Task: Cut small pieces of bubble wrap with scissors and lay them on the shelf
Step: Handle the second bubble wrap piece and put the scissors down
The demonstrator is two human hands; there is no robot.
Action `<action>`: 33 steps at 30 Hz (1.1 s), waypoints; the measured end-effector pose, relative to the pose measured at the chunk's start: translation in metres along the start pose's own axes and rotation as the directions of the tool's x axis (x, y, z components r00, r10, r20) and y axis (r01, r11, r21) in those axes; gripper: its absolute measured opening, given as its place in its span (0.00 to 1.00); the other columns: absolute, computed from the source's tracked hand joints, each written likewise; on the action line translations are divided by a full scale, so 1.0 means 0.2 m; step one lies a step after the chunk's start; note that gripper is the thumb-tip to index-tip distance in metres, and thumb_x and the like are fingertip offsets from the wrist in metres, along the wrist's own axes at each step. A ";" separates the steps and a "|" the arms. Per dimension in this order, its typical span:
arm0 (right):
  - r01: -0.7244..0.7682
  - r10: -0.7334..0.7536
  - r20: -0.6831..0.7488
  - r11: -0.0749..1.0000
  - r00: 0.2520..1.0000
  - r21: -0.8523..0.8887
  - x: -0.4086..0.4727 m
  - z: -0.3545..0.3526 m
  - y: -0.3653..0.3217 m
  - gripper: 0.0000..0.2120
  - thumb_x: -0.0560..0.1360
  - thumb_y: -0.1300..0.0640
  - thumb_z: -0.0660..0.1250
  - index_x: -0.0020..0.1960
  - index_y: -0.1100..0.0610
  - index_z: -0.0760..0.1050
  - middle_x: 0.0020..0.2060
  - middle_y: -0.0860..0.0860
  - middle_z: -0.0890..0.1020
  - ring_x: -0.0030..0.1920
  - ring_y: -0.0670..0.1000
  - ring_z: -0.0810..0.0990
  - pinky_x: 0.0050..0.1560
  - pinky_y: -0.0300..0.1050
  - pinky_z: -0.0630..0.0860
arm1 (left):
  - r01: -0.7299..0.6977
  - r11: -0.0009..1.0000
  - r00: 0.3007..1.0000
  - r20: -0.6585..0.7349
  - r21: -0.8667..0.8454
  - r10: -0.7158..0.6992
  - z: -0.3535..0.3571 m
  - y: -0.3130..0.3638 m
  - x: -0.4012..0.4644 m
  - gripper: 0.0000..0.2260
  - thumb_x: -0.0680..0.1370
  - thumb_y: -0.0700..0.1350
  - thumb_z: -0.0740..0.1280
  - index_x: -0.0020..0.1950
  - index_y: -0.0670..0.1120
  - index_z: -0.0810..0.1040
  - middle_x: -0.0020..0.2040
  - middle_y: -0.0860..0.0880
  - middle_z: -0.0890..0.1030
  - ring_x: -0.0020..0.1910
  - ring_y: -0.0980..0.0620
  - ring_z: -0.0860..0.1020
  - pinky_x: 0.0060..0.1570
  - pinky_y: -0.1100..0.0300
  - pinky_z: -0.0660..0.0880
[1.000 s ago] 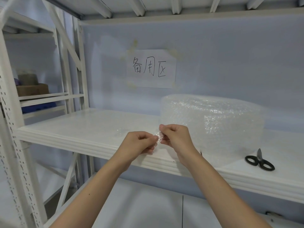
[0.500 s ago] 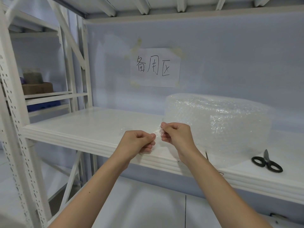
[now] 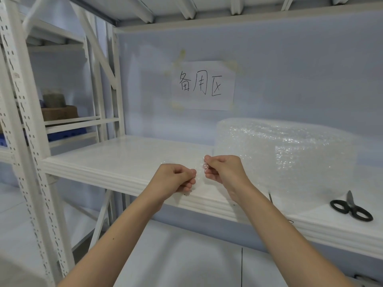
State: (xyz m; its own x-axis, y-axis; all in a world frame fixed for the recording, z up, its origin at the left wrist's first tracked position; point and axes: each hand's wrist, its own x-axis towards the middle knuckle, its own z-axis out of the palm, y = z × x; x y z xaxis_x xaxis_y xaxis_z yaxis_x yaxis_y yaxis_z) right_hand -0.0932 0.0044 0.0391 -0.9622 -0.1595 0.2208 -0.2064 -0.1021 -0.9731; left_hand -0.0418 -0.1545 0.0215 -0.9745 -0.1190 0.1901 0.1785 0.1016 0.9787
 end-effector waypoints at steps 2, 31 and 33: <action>-0.028 0.028 0.027 1.000 0.999 -0.002 0.02 0.00 0.00 0.08 0.75 0.59 0.70 0.44 0.64 0.81 0.37 0.56 0.83 0.34 0.48 0.81 0.42 0.41 0.82 | 0.006 1.000 1.000 -0.009 0.021 -0.006 -0.01 0.00 0.01 0.08 0.78 0.42 0.70 0.43 0.38 0.83 0.34 0.48 0.83 0.29 0.55 0.78 0.36 0.64 0.80; -0.026 0.055 0.042 0.857 0.998 -0.515 0.41 0.23 0.16 0.03 0.71 0.62 0.72 0.42 0.62 0.80 0.32 0.56 0.81 0.26 0.49 0.73 0.29 0.39 0.69 | 0.004 0.916 0.940 -0.313 0.401 0.133 -0.24 -0.06 0.15 0.11 0.76 0.48 0.69 0.37 0.44 0.85 0.36 0.45 0.86 0.27 0.51 0.76 0.37 0.59 0.77; -0.003 0.034 0.048 0.841 0.998 -0.541 0.43 0.24 0.17 0.05 0.71 0.60 0.72 0.45 0.62 0.80 0.36 0.57 0.82 0.28 0.49 0.74 0.31 0.39 0.69 | 0.003 0.926 0.940 -0.317 0.379 0.126 -0.25 -0.06 0.16 0.11 0.76 0.48 0.69 0.38 0.44 0.85 0.37 0.47 0.86 0.28 0.51 0.77 0.38 0.57 0.78</action>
State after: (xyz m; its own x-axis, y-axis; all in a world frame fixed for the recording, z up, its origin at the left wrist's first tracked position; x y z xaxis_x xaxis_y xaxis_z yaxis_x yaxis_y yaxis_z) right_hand -0.1738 -0.0595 0.0282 -0.9590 -0.2098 0.1904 -0.2671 0.4460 -0.8542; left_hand -0.0679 -0.2086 0.0187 -0.8505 -0.4121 0.3268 0.1104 0.4676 0.8770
